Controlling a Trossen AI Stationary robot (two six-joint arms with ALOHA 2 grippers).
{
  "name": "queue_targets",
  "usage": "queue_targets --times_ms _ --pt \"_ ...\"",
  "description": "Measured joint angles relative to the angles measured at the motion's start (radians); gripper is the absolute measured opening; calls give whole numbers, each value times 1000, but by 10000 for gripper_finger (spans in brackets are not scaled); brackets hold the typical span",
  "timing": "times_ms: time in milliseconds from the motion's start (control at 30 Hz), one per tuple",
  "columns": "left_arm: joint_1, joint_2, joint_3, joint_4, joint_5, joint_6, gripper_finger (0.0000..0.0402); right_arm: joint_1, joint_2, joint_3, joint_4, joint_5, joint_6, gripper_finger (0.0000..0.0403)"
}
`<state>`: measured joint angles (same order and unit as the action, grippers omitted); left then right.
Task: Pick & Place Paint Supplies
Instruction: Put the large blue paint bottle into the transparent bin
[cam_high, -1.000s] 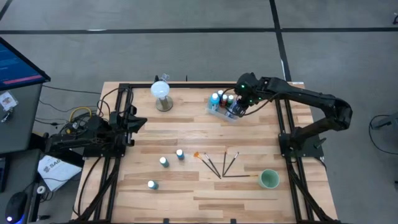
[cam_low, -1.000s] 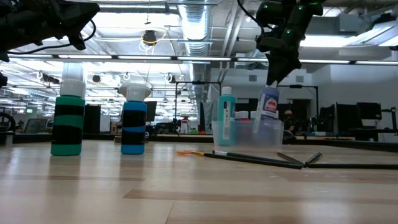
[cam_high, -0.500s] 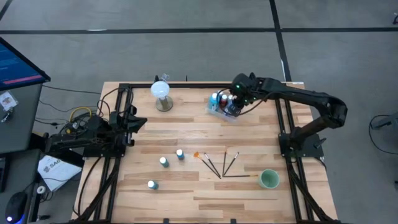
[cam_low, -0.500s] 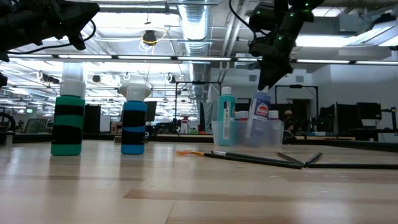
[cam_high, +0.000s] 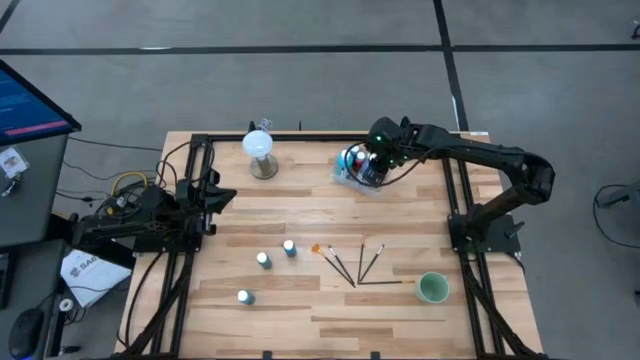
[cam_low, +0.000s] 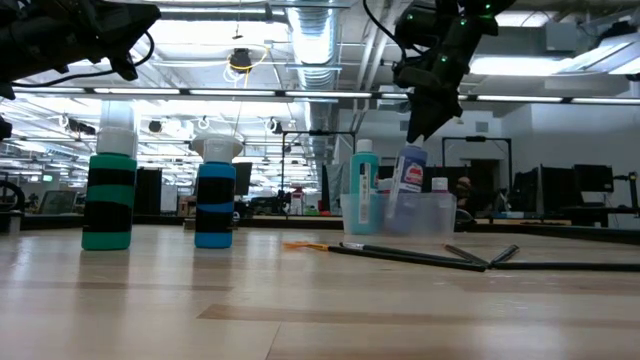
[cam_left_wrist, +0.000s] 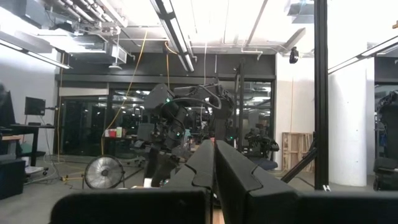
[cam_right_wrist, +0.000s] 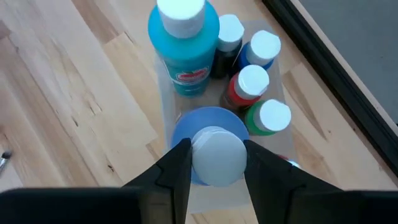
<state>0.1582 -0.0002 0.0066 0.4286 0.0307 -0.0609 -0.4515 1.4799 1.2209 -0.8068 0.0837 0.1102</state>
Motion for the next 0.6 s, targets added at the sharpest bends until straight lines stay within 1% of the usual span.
queue_targets --times_ms 133,333,600 --pt "0 0 0 0 0 0 2 0 0 0 27 0 -5 122" --pt "0 0 0 0 0 0 2 0 -2 2 52 0 -5 149" --pt "0 0 0 0 0 0 2 0 -3 3 63 -1 -5 165"
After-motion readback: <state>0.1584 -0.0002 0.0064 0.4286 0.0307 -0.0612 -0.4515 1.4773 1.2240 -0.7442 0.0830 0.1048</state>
